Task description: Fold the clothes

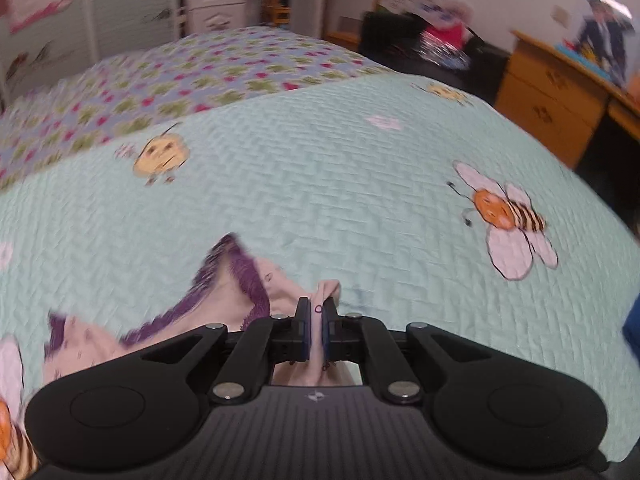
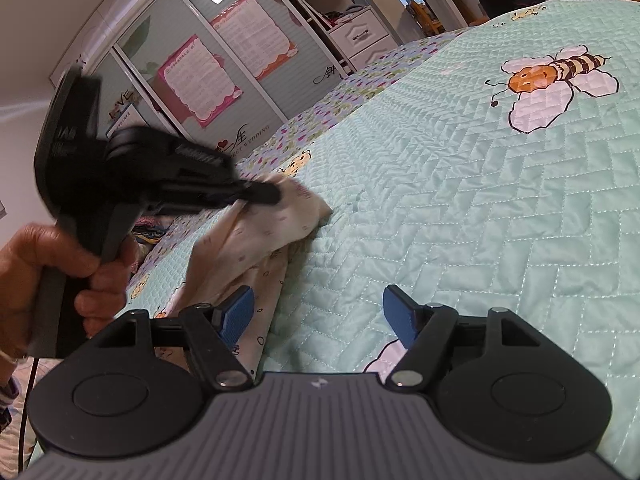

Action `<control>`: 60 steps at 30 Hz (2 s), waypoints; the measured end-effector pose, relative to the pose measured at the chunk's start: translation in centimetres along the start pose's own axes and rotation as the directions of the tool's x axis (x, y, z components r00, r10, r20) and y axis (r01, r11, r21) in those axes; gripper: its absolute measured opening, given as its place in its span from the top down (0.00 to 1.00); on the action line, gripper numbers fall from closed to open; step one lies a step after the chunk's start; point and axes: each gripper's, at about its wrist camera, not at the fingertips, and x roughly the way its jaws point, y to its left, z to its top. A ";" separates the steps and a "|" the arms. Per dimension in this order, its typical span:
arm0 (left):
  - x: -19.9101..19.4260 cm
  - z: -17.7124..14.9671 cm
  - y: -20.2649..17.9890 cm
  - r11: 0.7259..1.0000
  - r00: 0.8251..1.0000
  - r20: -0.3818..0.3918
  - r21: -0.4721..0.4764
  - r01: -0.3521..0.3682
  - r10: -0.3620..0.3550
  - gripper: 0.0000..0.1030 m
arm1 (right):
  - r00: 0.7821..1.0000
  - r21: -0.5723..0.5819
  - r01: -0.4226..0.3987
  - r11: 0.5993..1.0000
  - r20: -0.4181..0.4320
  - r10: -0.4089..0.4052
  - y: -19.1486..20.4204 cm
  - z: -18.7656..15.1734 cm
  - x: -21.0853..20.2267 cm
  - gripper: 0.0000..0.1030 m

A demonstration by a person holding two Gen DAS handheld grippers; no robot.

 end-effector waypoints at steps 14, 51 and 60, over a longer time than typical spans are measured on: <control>-0.2 1.9 -1.3 0.996 0.995 0.044 -0.001 0.086 -0.086 0.98 | 1.000 0.006 -0.006 1.000 -0.001 0.006 -0.1 -0.1 0.0 0.29; -3.2 -7.6 9.9 0.895 0.970 -0.081 -0.374 -0.244 0.231 0.82 | 1.000 0.006 -0.007 1.000 -0.001 0.007 0.2 -0.2 -0.3 0.28; -9.6 -10.4 12.6 0.764 0.977 0.041 -0.630 -0.137 0.209 0.36 | 1.000 0.007 -0.007 1.000 -0.002 0.007 0.2 -0.2 -0.3 0.28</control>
